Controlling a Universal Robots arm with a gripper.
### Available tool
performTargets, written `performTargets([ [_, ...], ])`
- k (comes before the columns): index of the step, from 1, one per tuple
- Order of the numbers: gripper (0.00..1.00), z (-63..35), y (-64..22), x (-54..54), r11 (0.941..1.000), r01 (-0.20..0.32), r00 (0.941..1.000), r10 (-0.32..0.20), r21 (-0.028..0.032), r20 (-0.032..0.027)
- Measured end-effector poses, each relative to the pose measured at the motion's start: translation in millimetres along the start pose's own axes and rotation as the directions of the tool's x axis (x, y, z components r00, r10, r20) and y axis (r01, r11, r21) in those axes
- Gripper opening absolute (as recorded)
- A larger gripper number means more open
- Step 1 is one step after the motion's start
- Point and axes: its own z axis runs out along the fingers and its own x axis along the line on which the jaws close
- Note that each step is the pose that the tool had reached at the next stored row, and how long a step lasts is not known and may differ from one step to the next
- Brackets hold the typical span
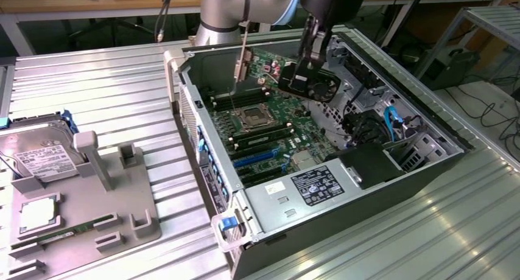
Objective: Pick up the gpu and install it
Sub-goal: 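Insert the gpu into the slot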
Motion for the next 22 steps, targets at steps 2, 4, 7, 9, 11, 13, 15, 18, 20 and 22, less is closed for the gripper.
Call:
performTargets([
  [2, 0.27, 0.1, 0.0, 0.0, 0.9995, 0.031, 0.9995, -0.031, -0.0003, -0.0013],
  [4, 0.27, 0.2, 0.0, 0.0, 0.9981, 0.062, 0.9981, -0.062, -0.0008, -0.0025],
  [7, 0.27, 0.3, 0.0, 0.0, 0.9956, 0.094, 0.9956, -0.094, -0.0013, -0.0037],
  [9, 0.27, 0.4, 0.0, 0.0, 0.9933, 0.116, 0.9933, -0.116, -0.0016, -0.0047],
  [11, 0.27, 0.5, 0.0, 0.0, 0.9906, 0.137, 0.9906, -0.137, -0.0019, -0.0054],
  [13, 0.27, 0.6, 0.0, 0.0, 0.9872, 0.159, 0.9872, -0.159, -0.0024, -0.0064],
  [15, 0.27, 0.7, 0.0, 0.0, 0.9838, 0.179, 0.9838, -0.179, -0.0028, -0.0071],
  [18, 0.27, 0.9, -0.1, 0.0, 0.9784, 0.207, 0.9783, -0.207, -0.0033, -0.0082],
  [20, 0.27, 1.2, -0.1, 0.0, 0.9744, 0.225, 0.9744, -0.225, -0.0037, -0.0088],
  [22, 0.27, 1.5, -0.1, 0.0, 0.9706, 0.241, 0.9706, -0.241, -0.004, -0.0095],
])
